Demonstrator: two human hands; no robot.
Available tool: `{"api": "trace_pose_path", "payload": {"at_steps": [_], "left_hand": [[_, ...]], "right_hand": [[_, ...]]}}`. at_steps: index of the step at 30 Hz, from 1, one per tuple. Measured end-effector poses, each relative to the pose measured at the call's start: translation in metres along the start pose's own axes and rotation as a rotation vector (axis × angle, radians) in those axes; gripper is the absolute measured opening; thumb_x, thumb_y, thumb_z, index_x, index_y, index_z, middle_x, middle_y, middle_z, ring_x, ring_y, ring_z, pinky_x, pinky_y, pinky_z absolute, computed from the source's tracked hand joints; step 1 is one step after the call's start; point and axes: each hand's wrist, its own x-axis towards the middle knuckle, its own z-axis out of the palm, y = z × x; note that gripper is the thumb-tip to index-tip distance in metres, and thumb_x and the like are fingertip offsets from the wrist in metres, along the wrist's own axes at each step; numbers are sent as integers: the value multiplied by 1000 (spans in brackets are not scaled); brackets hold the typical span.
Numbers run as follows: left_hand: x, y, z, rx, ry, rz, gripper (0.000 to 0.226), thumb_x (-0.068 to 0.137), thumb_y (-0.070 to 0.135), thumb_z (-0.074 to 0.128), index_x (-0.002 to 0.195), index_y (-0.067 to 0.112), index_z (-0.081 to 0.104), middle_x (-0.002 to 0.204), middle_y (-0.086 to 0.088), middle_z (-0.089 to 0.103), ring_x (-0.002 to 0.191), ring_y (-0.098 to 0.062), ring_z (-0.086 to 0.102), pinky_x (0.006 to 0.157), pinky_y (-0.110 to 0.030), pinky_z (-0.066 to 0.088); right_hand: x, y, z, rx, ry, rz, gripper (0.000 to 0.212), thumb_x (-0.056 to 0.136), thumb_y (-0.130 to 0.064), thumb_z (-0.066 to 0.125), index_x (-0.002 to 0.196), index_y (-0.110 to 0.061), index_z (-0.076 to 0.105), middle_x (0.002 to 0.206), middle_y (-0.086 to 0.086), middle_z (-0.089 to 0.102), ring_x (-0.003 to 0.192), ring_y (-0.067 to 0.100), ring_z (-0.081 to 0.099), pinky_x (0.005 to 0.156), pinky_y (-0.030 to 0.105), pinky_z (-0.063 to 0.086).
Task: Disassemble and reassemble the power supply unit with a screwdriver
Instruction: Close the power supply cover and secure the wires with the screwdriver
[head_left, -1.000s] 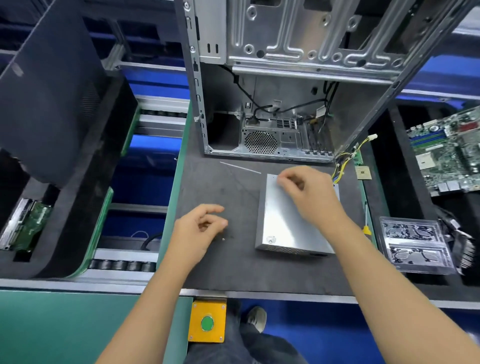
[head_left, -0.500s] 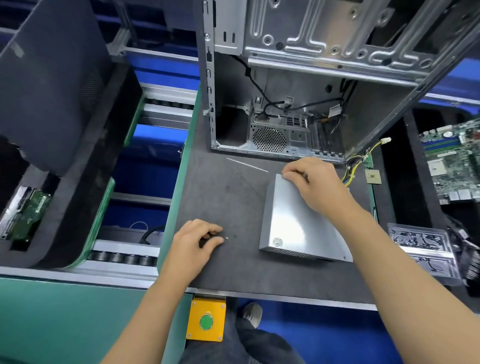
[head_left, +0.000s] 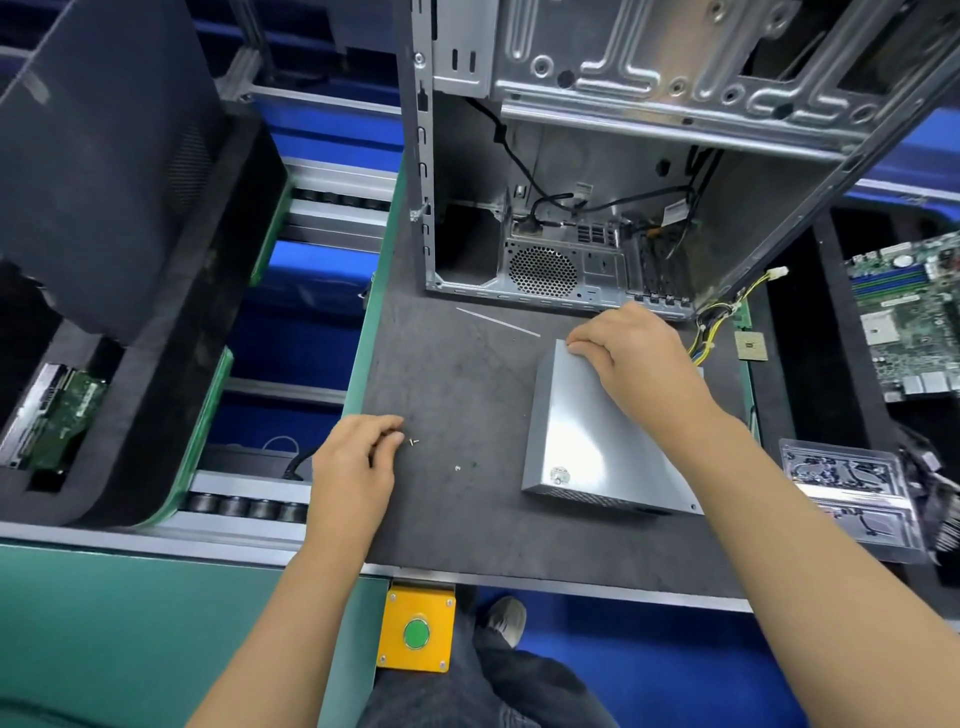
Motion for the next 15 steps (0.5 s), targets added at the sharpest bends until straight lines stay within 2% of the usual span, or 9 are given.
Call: {"api": "trace_pose_path", "payload": {"at_steps": [4,12,13,15], "left_hand": [[2,0,6,107,-112,82,19,82,1,77,101,2,77,92,-11,65,89,-27,58,86,-25,40],[4,-4,12,142,-118,152,4,83,-1,76,87,0,76,81,-11,57,80,-29,54,75,-30,42],[3,-4,12,155,-119,164,2,84,-1,75,85,1,74,81,-11,55,80,-30,53,74,-32,43],[2,-5,12,180,-118,176,3,87,0,72,85,1,71,84,-12,53,81,-30,51,73,-34,44]], "right_hand": [[-2,-1,2,51,13,44,18,97,-13,61,105,-6,76,104,8,73,100,32,54,91,37,41],[-3,1,6,94,-3,126,21,98,-14,59,112,-8,74,113,6,71,110,32,53,100,36,38],[-4,-2,5,86,29,142,22,98,-14,60,114,-6,72,114,9,70,111,34,53,101,37,38],[-10,-20,2,34,208,78,22,93,-9,67,111,1,71,107,17,68,101,40,56,95,44,41]]}}
